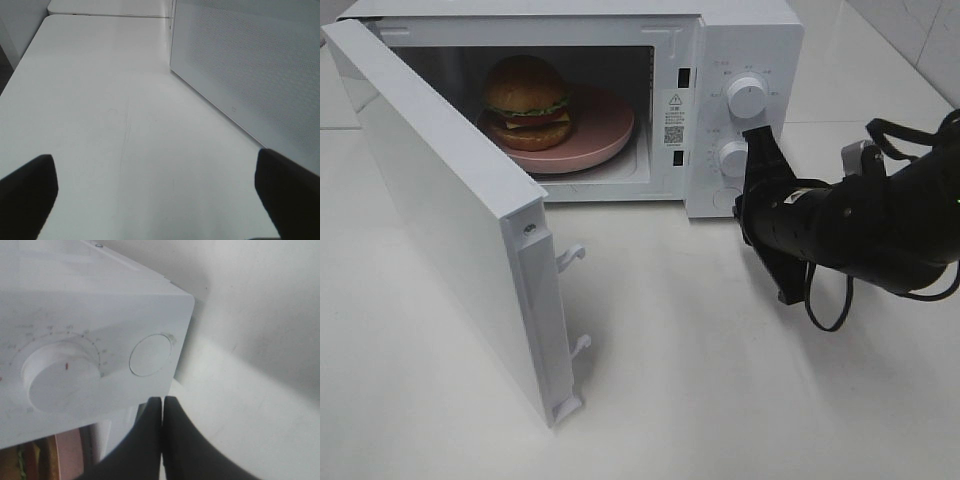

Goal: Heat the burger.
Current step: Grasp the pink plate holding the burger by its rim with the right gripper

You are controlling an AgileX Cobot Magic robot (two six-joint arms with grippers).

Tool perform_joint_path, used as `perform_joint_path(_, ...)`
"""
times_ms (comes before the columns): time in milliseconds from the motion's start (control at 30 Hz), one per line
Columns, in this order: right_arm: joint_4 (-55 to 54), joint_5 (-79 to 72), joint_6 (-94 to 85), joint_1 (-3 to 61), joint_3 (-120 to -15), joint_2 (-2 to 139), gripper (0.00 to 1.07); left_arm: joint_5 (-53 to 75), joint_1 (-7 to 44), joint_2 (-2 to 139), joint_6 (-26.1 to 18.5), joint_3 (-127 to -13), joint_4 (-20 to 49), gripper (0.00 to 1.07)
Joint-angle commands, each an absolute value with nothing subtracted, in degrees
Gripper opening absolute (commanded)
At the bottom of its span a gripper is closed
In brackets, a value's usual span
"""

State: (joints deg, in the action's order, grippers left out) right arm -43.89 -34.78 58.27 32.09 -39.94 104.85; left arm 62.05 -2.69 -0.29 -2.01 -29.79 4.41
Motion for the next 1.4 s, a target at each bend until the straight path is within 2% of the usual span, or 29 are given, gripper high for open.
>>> perform_joint_path(33, -43.37, -30.88, 50.13, 31.63, -38.96, 102.16, 0.00, 61.42, -2.86, -1.15, -1.72, -29.62, 4.41, 1.00)
perform_joint_path(267, -43.37, -19.25, 28.93, 31.63, -38.90, 96.77, 0.00, 61.42, -2.86, -1.15, -1.72, -29.62, 4.41, 1.00)
perform_joint_path(500, -43.37, -11.86, 17.02, 31.63, -38.96, 93.51, 0.00, 61.42, -2.86, -1.15, -1.72, -29.62, 4.41, 1.00)
perform_joint_path(700, -41.25, 0.00, 5.84, 28.02, -39.48, 91.04, 0.00, 61.42, -2.86, -1.15, -1.72, -29.62, 4.41, 1.00)
perform_joint_path(867, -31.63, 10.54, 1.72, 26.30, -42.06, 90.64, 0.00, 61.42, -2.86, -1.15, -1.72, -29.62, 4.41, 1.00)
perform_joint_path(900, -25.84, 14.73, 1.78, 26.30, -43.66, 90.64, 0.00, 61.42, -2.86, -1.15, -1.72, -29.62, 4.41, 1.00)
perform_joint_path(1067, -15.13, 24.98, 0.00, 26.30, -48.30, 90.64, 0.00, 61.42, -2.86, -1.15, -1.72, -29.62, 4.41, 1.00)
perform_joint_path(1267, -10.60, 33.40, -9.00, 26.30, -52.60, 90.64, 0.01, 61.42, -2.86, -1.15, -1.72, -29.62, 4.41, 1.00)
perform_joint_path(1400, -9.00, 39.65, -25.27, 26.30, -55.58, 90.64, 0.01, 61.42, -2.86, -1.15, -1.72, -29.62, 4.41, 1.00)
